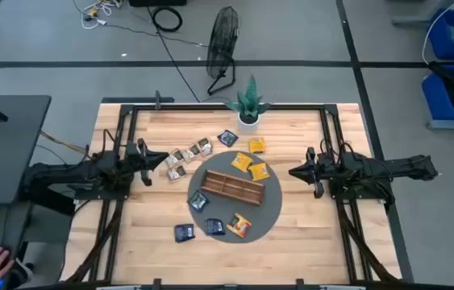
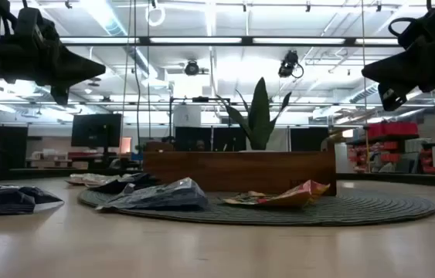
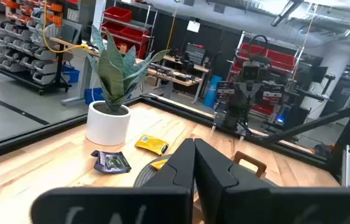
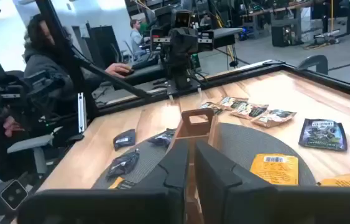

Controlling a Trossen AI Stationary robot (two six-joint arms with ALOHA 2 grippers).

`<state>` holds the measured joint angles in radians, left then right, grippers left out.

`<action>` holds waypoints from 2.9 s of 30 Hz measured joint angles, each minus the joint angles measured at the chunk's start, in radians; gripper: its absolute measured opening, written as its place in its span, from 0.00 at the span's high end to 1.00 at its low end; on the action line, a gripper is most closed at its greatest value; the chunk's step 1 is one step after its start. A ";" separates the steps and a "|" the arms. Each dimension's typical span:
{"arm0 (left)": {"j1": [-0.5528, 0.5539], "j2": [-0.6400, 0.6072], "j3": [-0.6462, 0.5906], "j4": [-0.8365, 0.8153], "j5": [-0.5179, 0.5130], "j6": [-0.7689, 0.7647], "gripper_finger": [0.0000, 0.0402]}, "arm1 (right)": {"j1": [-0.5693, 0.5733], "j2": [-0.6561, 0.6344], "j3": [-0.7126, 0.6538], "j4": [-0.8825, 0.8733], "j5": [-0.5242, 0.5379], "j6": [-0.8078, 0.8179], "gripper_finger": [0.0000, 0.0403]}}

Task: Pick & Place Tea
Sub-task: Put the yellow tea bag into the right section of the wooden organizer

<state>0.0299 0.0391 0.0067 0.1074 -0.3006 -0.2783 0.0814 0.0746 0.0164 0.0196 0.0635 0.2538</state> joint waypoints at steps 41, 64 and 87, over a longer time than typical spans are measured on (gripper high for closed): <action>0.000 0.000 0.000 0.013 -0.005 -0.238 0.97 | 0.000 0.499 0.450 -0.215 0.168 0.497 0.49; 0.000 0.000 0.000 0.014 -0.004 -0.413 0.97 | -0.187 1.105 0.594 -0.335 0.074 -0.061 0.52; 0.000 0.000 0.000 0.014 -0.004 -0.451 0.97 | -0.257 1.431 0.595 -0.125 0.012 -0.339 0.41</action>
<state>0.0297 0.0391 0.0067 0.1211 -0.3047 -0.7296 -0.1757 1.5059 0.6117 -0.1055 0.0759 -0.0857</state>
